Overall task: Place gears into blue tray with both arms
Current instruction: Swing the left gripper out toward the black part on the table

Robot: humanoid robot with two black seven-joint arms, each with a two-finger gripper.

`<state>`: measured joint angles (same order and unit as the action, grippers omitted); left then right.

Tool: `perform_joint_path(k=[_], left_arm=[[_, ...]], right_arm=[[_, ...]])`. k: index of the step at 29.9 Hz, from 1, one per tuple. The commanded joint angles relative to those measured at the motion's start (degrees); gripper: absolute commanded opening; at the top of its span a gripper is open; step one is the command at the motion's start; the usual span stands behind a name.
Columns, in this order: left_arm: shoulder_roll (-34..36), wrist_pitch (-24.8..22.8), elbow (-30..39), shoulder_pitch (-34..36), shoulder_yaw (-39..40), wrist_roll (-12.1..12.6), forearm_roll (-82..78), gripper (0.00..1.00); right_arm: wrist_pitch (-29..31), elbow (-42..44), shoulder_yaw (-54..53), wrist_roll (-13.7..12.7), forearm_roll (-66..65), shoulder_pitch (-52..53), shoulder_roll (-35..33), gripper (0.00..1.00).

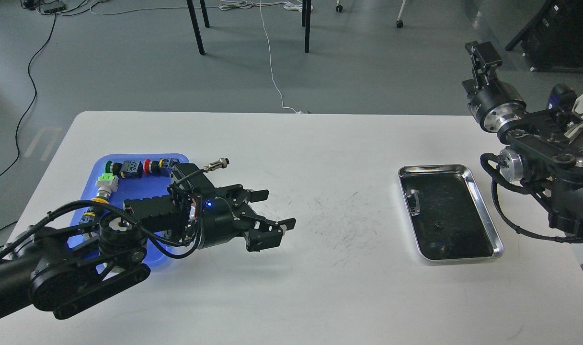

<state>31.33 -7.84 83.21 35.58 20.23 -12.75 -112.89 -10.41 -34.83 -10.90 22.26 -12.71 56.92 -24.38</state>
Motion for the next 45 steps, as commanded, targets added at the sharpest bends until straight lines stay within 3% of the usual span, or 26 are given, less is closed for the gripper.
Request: perform_joint_path(k=[1, 4, 9, 17, 23, 28, 31, 41, 45], left_arm=[[-0.57, 1.33, -1.82, -0.07, -0.11, -3.41, -2.32, 0.96], [-0.75, 2.82, -3.31, -0.16, -0.19, -7.63, -4.70, 0.95], [0.22, 2.83, -4.46, 0.89, -0.11, -11.94, -6.64, 0.95], [-0.22, 3.70, -7.26, 2.39, 0.85, -13.62, -4.54, 0.95], [-1.80, 4.76, -13.42, 3.97, 0.69, -14.14, 9.25, 0.98], [-2.15, 5.29, -14.30, 4.85, -0.54, -15.25, 7.43, 0.98], [-2.59, 7.04, -14.57, 4.68, -2.91, -15.25, -1.17, 0.97], [-4.96, 15.56, -23.96, 5.64, -4.76, -15.25, -7.08, 0.92], [-4.70, 16.97, -24.15, 5.12, -7.83, -15.25, -7.52, 0.92]], right_arm=[[0.12, 0.90, -0.18, 0.16, 0.05, -0.85, 0.12, 0.96], [0.30, 0.73, -0.09, 0.24, 0.05, -0.85, 0.03, 0.96], [0.48, 0.73, 0.00, 0.33, -0.03, -0.85, 0.03, 0.96], [0.48, 0.82, -0.09, 0.33, -0.03, -0.76, 0.65, 0.96], [0.21, 1.08, -2.11, 0.33, 0.05, -0.94, 0.39, 0.96], [0.21, 1.52, -2.11, 0.42, -0.03, -1.02, 0.56, 0.96], [0.04, 1.52, -2.20, 0.33, -0.03, -1.02, 0.74, 0.96], [-0.14, 1.52, -2.11, 0.42, -0.03, -0.94, 0.74, 0.96], [-0.14, 1.43, -2.11, 0.42, -0.03, -0.94, 0.74, 0.96]])
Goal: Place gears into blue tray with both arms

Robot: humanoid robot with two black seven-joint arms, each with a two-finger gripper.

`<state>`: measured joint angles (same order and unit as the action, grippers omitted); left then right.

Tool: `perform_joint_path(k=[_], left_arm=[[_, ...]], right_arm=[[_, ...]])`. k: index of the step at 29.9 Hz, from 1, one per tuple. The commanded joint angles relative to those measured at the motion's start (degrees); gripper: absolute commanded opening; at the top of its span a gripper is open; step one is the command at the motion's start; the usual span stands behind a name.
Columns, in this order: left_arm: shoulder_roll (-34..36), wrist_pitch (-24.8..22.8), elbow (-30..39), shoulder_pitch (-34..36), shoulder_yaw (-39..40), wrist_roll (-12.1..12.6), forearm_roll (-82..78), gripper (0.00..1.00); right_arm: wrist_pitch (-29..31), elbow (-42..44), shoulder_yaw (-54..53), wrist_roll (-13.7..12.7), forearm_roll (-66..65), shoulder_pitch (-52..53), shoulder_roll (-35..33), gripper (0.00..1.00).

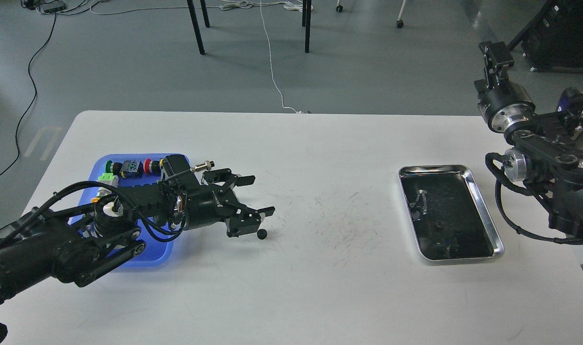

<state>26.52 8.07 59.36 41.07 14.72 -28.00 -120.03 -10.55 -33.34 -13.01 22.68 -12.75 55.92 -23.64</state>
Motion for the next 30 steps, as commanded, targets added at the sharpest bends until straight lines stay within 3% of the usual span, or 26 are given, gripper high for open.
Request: perform_joint_path(k=[1, 5, 11, 22, 26, 30], left_arm=[[0.03, 1.94, -0.48, -0.29, -3.46, 0.00, -0.38, 0.92], [0.38, 6.16, -0.65, -0.56, -7.68, 0.00, -1.88, 0.90], [0.11, 7.66, -2.41, -0.64, -8.40, 0.00, -2.49, 0.82], [-0.50, 8.19, -5.93, -0.56, -10.50, 0.00, -4.97, 0.80], [-1.55, 8.19, -6.28, -0.56, -10.77, 0.00, -4.97, 0.68], [-2.52, 8.19, -8.30, -0.56, -10.77, 0.00, -4.97, 0.66]], right_arm=[[0.09, -0.05, 0.00, 0.00, -0.08, 0.16, -0.01, 0.96], [0.00, 0.03, 0.00, 0.00, -0.08, 0.16, -0.09, 0.96], [0.09, 0.03, 0.09, 0.00, -0.08, -0.02, -0.18, 0.96], [0.09, 0.03, 0.35, 0.09, -0.35, -0.02, -0.10, 0.96], [0.18, 0.12, 0.44, 0.61, -0.35, -0.10, -0.27, 0.96], [0.18, 0.12, 0.44, 0.61, -0.44, -0.10, -0.10, 0.96]])
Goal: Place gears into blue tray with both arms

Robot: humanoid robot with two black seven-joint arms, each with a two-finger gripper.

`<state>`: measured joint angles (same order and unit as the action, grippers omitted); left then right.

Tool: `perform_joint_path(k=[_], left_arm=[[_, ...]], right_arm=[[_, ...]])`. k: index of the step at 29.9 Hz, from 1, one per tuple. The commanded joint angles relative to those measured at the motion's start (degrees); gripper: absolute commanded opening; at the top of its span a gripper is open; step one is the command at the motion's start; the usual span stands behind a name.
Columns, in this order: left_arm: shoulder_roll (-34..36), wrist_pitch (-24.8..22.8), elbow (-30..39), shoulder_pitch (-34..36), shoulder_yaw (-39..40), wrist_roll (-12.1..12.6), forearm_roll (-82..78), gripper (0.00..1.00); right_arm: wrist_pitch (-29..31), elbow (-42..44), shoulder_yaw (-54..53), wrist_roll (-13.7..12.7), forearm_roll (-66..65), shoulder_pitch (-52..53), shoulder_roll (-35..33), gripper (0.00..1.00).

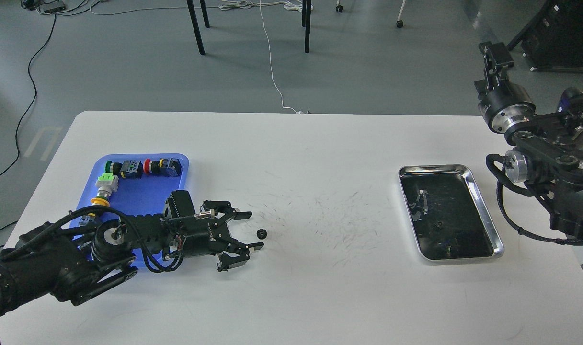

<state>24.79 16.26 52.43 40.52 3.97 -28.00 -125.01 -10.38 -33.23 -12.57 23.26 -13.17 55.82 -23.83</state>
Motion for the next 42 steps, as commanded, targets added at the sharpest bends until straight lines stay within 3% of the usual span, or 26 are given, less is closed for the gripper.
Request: perform_joint_path(k=[1, 7, 17, 42], left_arm=[[-0.88, 0.09, -1.45, 0.00, -0.01, 0.00, 0.01, 0.65], [-0.53, 0.00, -1.62, -0.09, -0.10, 0.00, 0.01, 0.54], [-0.26, 0.00, -1.89, -0.27, -0.98, 0.00, 0.01, 0.45], [-0.53, 0.00, -0.75, -0.27, -1.68, 0.00, 0.01, 0.38]], right_arm=[[0.10, 0.00, 0.00, 0.03, -0.02, 0.00, 0.10, 0.96], [0.10, 0.00, 0.00, 0.03, -0.02, 0.08, 0.10, 0.96], [0.10, 0.00, 0.09, 0.03, -0.02, 0.17, 0.10, 0.96], [0.19, 0.00, 0.44, 0.03, -0.37, 0.00, 0.01, 0.96]])
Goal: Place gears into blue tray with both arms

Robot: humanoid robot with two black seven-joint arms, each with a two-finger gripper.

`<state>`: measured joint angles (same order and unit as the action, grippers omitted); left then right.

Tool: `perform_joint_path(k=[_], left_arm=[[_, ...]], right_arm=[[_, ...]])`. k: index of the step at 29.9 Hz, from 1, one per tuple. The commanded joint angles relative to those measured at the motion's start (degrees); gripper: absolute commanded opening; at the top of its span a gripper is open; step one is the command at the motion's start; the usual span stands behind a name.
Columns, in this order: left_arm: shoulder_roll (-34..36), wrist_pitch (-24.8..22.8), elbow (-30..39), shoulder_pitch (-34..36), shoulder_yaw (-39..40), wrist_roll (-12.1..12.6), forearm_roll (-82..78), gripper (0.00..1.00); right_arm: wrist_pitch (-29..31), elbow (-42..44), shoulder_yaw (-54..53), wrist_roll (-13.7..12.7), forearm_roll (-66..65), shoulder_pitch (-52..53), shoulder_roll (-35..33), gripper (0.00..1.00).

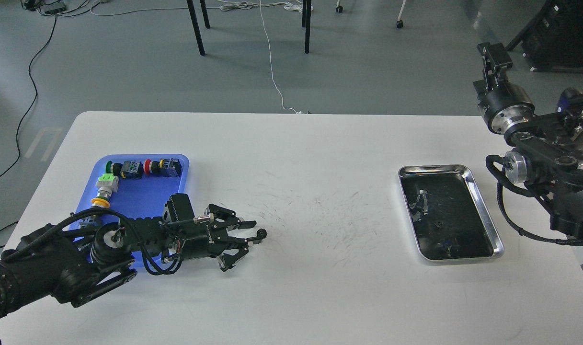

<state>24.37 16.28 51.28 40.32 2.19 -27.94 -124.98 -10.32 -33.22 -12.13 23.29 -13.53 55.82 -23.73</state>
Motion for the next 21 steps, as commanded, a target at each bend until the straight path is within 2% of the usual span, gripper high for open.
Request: perform_joint_path(k=[1, 21], left_arm=[[-0.20, -0.02, 0.40, 0.02, 0.10, -0.06, -0.02, 0.38], [-0.64, -0.02, 0.40, 0.02, 0.10, -0.06, -0.02, 0.38]], right_arm=[[0.12, 0.00, 0.00, 0.00, 0.00, -0.01, -0.09, 0.96], [0.12, 0.09, 0.09, 0.00, -0.09, -0.27, 0.00, 0.96]])
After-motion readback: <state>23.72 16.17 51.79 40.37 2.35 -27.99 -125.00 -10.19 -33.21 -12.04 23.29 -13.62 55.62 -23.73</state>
